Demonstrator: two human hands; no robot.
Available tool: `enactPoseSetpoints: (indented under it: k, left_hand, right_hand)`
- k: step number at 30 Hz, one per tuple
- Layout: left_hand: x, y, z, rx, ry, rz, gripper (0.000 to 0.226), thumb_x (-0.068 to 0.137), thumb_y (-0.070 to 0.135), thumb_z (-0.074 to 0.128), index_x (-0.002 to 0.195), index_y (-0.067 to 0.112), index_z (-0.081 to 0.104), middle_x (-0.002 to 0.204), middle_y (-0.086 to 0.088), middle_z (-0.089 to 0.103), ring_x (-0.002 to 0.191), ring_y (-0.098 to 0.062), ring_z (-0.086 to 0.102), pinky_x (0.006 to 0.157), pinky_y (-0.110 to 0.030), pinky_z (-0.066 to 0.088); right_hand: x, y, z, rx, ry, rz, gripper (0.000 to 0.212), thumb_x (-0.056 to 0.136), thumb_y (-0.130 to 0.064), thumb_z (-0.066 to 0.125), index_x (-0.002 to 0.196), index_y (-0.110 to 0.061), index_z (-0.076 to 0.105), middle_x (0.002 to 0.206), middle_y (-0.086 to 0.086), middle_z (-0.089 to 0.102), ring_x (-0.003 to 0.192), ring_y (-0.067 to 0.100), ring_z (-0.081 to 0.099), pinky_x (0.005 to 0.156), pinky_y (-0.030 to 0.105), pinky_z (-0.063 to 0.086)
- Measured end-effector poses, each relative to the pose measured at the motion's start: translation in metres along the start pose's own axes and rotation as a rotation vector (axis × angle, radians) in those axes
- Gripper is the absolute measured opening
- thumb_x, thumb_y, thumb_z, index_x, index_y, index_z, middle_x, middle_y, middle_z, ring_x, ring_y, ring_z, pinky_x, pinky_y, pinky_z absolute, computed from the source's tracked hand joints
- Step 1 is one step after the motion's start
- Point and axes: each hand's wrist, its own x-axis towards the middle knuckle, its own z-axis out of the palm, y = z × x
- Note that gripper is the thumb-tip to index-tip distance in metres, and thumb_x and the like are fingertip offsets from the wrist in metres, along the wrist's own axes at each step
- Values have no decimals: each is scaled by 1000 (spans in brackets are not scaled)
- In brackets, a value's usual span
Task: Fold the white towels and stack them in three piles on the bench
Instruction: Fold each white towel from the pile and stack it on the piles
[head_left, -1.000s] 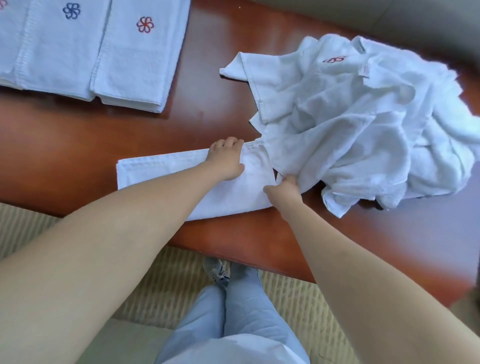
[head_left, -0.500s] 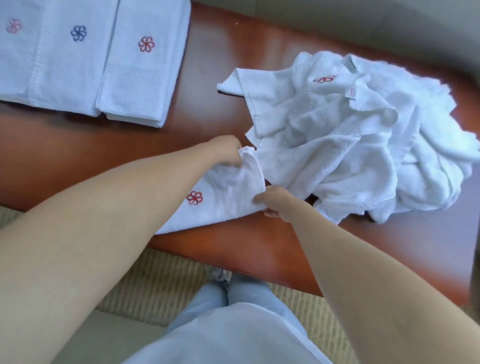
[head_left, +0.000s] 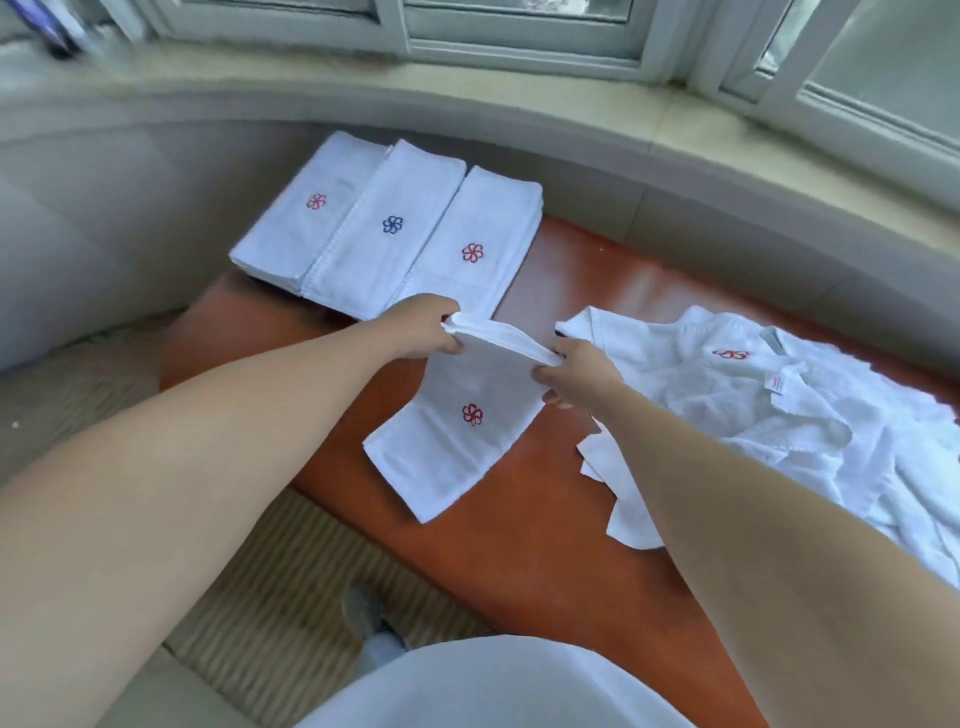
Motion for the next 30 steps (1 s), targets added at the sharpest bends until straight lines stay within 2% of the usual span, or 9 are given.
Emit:
enactPoseSetpoints:
  k: [2,7,11,14,19,23,26,28,30]
  left_hand:
    - [-16,-26,-19,-31,44,-24,25,82,28,80,88,16,58,90,-3,60,87,-25,58,65,-33,37]
    - [-57,-93,-65,-62,132,-55,33,83,32,79,84,21,48,84,3,53,79,-20,52,56,-32,31]
    - [-92,-152,-106,-117,174,-2,40,86,28,76,116,37,52,96,9,59,80,-12,55,59,-29,38]
    - [-120,-194,-137,-42,117,90,49,94,30,67,136,45,49,115,19,54,96,-13,55,63,-22,41]
    - [-160,-255,-189,-20,189,140,11,92,37,66,101,40,60,102,9,61,92,-14,59,76,-35,50]
    - [-184,-285,-222,-81,294,119,18,90,30,70,92,16,58,91,-2,61,81,-20,56,69,-36,41]
    - [-193,-301,-246,-126,332,116,22,92,26,63,81,9,53,77,-9,52,67,-21,42,64,-34,30]
    - [-194,-311,-261,-131,375,103,18,95,24,57,81,13,53,75,-7,53,65,-22,41,63,-33,30]
    - [-191,-320,-274,-165,434,91,12,98,25,57,94,14,60,89,-7,64,74,-24,52,66,-34,36]
  right_hand:
    - [-2,-33,10,-20,-12,-71,3,88,-14,64,90,-15,63,70,4,68,61,19,74,62,37,64]
    - [-9,-115,43,-86,-35,-202,9,88,-13,62,96,-14,66,80,8,73,66,20,76,65,38,64]
    - [-19,-185,79,-119,-23,-259,4,91,-14,60,94,-13,63,82,8,70,65,16,76,53,29,59]
    - [-29,-236,111,-143,22,-287,6,92,-15,58,93,-17,64,85,5,71,66,14,76,52,25,54]
    - [-40,-305,157,-127,78,-323,10,91,-14,58,97,-14,66,89,8,73,68,16,76,54,25,54]
    - [-45,-346,183,-82,102,-345,11,92,-11,58,98,-13,67,84,8,71,70,20,77,57,26,56]
    - [-46,-374,196,-48,132,-372,15,93,-11,56,102,-16,66,81,4,69,72,21,77,61,30,58]
    - [-44,-392,203,-44,169,-402,19,93,-11,53,107,-17,65,80,4,70,72,21,77,65,34,60]
    - [-42,-408,209,-43,214,-438,21,94,-13,52,110,-20,64,80,5,73,72,21,76,66,36,61]
